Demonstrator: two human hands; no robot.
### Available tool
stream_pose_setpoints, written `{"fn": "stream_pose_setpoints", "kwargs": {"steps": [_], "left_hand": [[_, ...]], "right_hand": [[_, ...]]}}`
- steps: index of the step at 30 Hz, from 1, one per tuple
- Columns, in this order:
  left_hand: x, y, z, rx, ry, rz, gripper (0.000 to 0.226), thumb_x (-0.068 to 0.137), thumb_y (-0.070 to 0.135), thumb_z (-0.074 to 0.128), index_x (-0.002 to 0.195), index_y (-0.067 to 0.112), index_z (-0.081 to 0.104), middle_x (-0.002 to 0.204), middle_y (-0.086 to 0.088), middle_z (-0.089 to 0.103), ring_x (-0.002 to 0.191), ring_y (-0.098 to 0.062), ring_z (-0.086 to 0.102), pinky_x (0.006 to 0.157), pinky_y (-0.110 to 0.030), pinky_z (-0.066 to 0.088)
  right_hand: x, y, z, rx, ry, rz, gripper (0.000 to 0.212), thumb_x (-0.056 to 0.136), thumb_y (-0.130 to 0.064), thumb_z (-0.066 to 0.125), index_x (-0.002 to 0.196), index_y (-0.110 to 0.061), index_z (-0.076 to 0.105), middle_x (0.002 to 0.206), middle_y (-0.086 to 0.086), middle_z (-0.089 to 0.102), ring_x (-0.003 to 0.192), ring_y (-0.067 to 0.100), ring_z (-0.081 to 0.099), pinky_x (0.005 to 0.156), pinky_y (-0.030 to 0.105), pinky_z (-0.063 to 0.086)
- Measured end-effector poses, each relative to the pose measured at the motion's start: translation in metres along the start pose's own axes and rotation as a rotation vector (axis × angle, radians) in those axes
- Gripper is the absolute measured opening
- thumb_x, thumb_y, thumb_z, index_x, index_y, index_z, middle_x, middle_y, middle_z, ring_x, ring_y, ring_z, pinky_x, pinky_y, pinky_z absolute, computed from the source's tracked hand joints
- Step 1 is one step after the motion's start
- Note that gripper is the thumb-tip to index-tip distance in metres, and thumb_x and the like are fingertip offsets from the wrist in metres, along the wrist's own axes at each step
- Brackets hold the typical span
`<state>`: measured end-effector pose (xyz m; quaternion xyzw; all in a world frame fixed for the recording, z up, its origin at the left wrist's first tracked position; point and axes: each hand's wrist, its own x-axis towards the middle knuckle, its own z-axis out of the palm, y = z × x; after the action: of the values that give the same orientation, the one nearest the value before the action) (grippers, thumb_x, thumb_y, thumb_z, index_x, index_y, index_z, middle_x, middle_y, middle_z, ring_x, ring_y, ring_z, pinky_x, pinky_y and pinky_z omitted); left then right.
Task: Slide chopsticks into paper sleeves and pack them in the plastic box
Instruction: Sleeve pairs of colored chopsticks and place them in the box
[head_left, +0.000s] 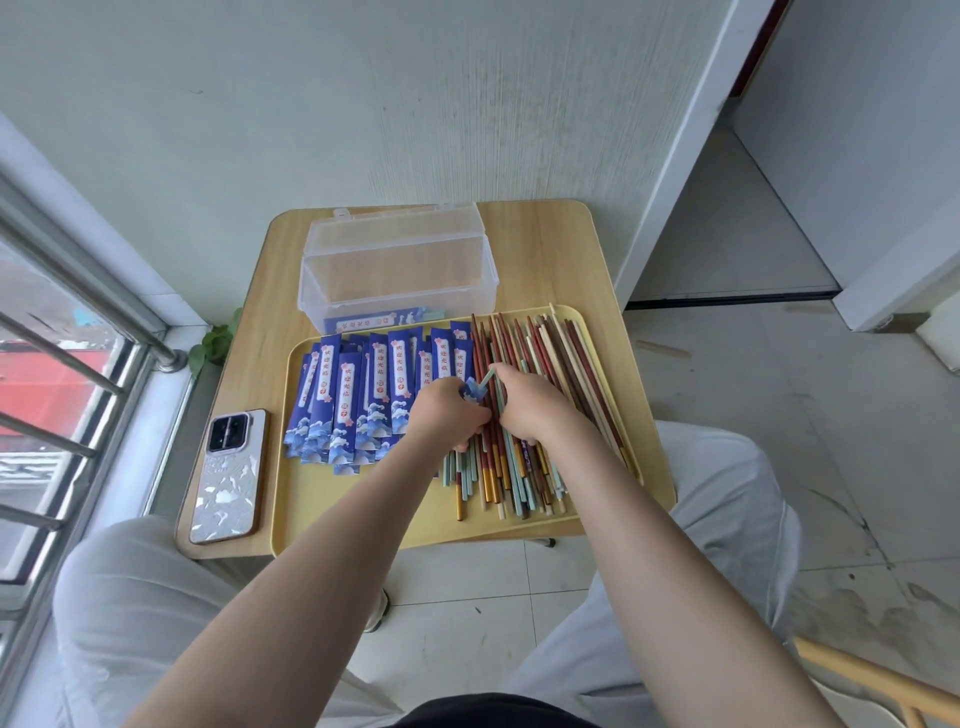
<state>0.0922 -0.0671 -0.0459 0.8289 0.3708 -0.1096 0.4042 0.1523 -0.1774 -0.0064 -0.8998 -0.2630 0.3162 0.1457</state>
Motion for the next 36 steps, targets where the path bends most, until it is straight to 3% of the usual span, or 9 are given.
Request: {"fn": "stream_pose_setpoints", "kwargs": {"steps": [8, 12, 14, 18, 21, 25, 28, 31, 36], "left_hand": [[0.0, 0.001, -0.002, 0.001, -0.012, 0.006, 0.016, 0.088, 0.017, 0.068, 0.1, 0.01, 0.061, 0.086, -0.008, 0.074, 0.047, -0.015, 0.064, 0.047, -0.023, 0.054], [-0.003, 0.003, -0.005, 0.034, -0.022, 0.011, 0.012, 0.086, 0.015, 0.067, 0.095, 0.011, 0.059, 0.083, -0.008, 0.073, 0.045, -0.014, 0.063, 0.048, -0.023, 0.053], [-0.005, 0.004, -0.005, 0.029, -0.008, 0.016, 0.008, 0.085, 0.012, 0.065, 0.087, 0.011, 0.058, 0.074, -0.006, 0.07, 0.042, -0.014, 0.061, 0.043, -0.019, 0.049], [-0.007, 0.009, -0.004, -0.053, -0.016, 0.03, 0.003, 0.087, 0.009, 0.062, 0.088, 0.008, 0.06, 0.079, -0.012, 0.073, 0.04, -0.013, 0.057, 0.038, -0.016, 0.044], [-0.01, 0.016, -0.002, -0.133, -0.12, 0.039, 0.01, 0.091, 0.01, 0.063, 0.1, 0.008, 0.065, 0.077, -0.005, 0.074, 0.04, -0.011, 0.054, 0.039, -0.017, 0.045], [-0.014, 0.022, 0.001, -0.11, -0.217, 0.064, 0.01, 0.092, 0.011, 0.061, 0.102, 0.012, 0.062, 0.075, 0.001, 0.074, 0.038, -0.009, 0.053, 0.041, -0.014, 0.042], [-0.014, 0.02, 0.001, -0.131, -0.212, 0.049, 0.016, 0.091, 0.012, 0.06, 0.108, 0.011, 0.062, 0.079, 0.001, 0.075, 0.038, -0.009, 0.054, 0.042, -0.014, 0.043], [-0.013, 0.015, 0.002, -0.198, -0.22, 0.027, 0.029, 0.09, 0.011, 0.061, 0.118, 0.009, 0.06, 0.083, -0.003, 0.077, 0.04, -0.012, 0.056, 0.049, -0.019, 0.049], [-0.014, 0.014, 0.001, -0.204, -0.21, 0.034, 0.025, 0.09, 0.014, 0.064, 0.114, 0.008, 0.061, 0.082, -0.004, 0.076, 0.041, -0.011, 0.056, 0.045, -0.016, 0.045]], "right_hand": [[0.01, -0.009, -0.009, -0.164, -0.068, 0.032, 0.08, 0.088, 0.011, 0.056, 0.154, -0.015, 0.02, 0.083, 0.005, 0.045, 0.067, 0.017, 0.05, 0.05, 0.028, 0.039], [0.017, -0.008, -0.009, -0.142, -0.097, 0.053, 0.087, 0.09, 0.007, 0.058, 0.158, -0.022, 0.012, 0.107, 0.012, 0.056, 0.07, 0.019, 0.059, 0.053, 0.03, 0.05], [0.02, -0.004, -0.008, -0.092, -0.086, 0.04, 0.085, 0.091, 0.006, 0.06, 0.157, -0.025, 0.016, 0.105, 0.012, 0.06, 0.073, 0.022, 0.066, 0.06, 0.035, 0.059], [0.021, 0.013, -0.019, 0.001, 0.24, 0.094, 0.044, 0.095, 0.0, 0.055, 0.137, -0.008, 0.046, 0.105, 0.01, 0.062, 0.083, 0.024, 0.065, 0.061, 0.033, 0.049], [0.021, 0.022, -0.019, -0.062, 0.262, 0.187, 0.018, 0.094, -0.007, 0.06, 0.111, -0.002, 0.062, 0.084, 0.006, 0.057, 0.077, 0.025, 0.059, 0.056, 0.03, 0.042], [0.021, 0.02, -0.006, -0.126, 0.179, 0.246, 0.024, 0.093, -0.021, 0.069, 0.112, -0.006, 0.063, 0.089, 0.006, 0.057, 0.077, 0.024, 0.058, 0.056, 0.029, 0.041], [0.022, 0.018, -0.004, -0.13, 0.177, 0.248, 0.025, 0.095, -0.018, 0.066, 0.117, -0.005, 0.061, 0.095, 0.008, 0.059, 0.08, 0.025, 0.058, 0.061, 0.03, 0.043], [0.021, 0.018, -0.003, -0.079, 0.178, 0.267, 0.023, 0.096, -0.014, 0.063, 0.117, -0.005, 0.059, 0.1, 0.01, 0.064, 0.082, 0.025, 0.062, 0.054, 0.03, 0.042], [0.017, 0.019, -0.004, 0.012, 0.215, 0.224, 0.023, 0.092, -0.028, 0.069, 0.093, -0.01, 0.056, 0.077, 0.004, 0.057, 0.063, 0.02, 0.056, 0.045, 0.028, 0.037]]}}
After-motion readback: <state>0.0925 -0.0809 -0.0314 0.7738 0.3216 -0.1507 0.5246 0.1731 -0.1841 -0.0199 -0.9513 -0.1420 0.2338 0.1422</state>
